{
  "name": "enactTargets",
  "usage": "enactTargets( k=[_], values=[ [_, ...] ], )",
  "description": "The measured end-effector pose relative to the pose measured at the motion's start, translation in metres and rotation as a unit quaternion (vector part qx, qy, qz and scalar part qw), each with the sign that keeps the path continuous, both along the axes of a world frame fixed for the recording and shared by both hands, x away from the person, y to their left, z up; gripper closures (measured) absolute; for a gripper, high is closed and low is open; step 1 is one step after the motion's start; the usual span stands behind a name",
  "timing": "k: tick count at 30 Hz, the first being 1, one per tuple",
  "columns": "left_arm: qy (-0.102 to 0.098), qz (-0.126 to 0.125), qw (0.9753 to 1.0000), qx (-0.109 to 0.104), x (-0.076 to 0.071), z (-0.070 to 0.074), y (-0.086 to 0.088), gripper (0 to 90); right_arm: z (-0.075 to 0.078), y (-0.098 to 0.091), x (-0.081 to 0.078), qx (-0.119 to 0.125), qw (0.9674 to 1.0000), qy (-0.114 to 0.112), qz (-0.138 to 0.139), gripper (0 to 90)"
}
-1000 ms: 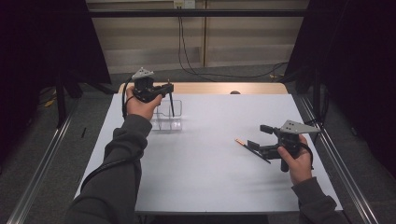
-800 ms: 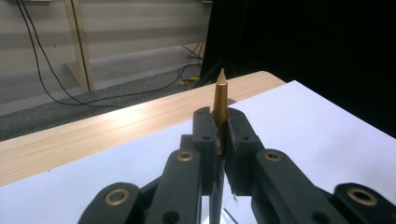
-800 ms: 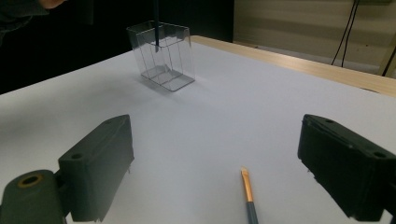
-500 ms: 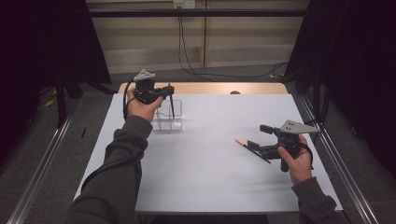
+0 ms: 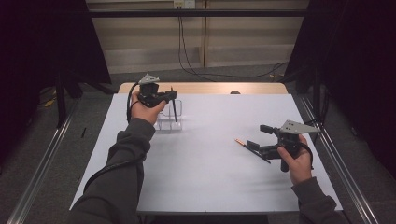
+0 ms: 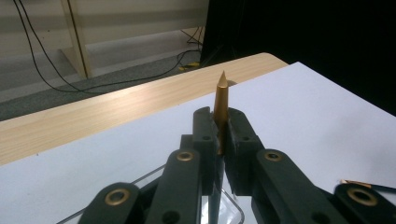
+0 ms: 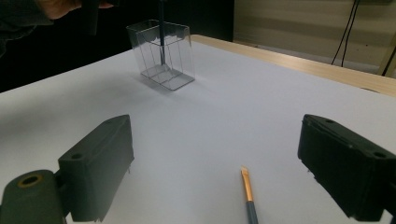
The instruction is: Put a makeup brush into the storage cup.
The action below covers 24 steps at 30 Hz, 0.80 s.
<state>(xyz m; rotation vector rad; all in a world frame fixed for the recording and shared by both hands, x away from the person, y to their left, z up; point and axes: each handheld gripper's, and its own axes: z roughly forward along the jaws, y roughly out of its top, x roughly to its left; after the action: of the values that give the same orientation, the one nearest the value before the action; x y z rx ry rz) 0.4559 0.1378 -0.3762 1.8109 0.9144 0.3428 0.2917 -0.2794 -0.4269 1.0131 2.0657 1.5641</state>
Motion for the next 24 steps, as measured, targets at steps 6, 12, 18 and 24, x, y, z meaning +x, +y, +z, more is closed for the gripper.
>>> enactTargets(
  k=[6, 12, 18, 24],
  values=[
    [0.002, 0.000, 1.0000, 0.001, 0.000, -0.003, 0.000, 84.0, -0.001, 0.001, 0.000, 0.000, 1.0000, 0.000, 0.001, 9.8],
    [0.004, 0.001, 1.0000, 0.001, 0.000, -0.007, -0.001, 84.0, 0.000, 0.000, 0.000, 0.000, 1.0000, -0.001, 0.001, 9.7],
    [0.010, 0.004, 0.9999, 0.004, 0.001, -0.012, -0.001, 83.9, 0.000, 0.000, 0.000, 0.000, 1.0000, -0.001, -0.001, 9.6],
    [0.011, 0.007, 0.9999, 0.004, 0.001, -0.016, -0.002, 83.9, -0.001, 0.000, 0.000, -0.001, 1.0000, -0.002, 0.001, 9.6]
  ],
)
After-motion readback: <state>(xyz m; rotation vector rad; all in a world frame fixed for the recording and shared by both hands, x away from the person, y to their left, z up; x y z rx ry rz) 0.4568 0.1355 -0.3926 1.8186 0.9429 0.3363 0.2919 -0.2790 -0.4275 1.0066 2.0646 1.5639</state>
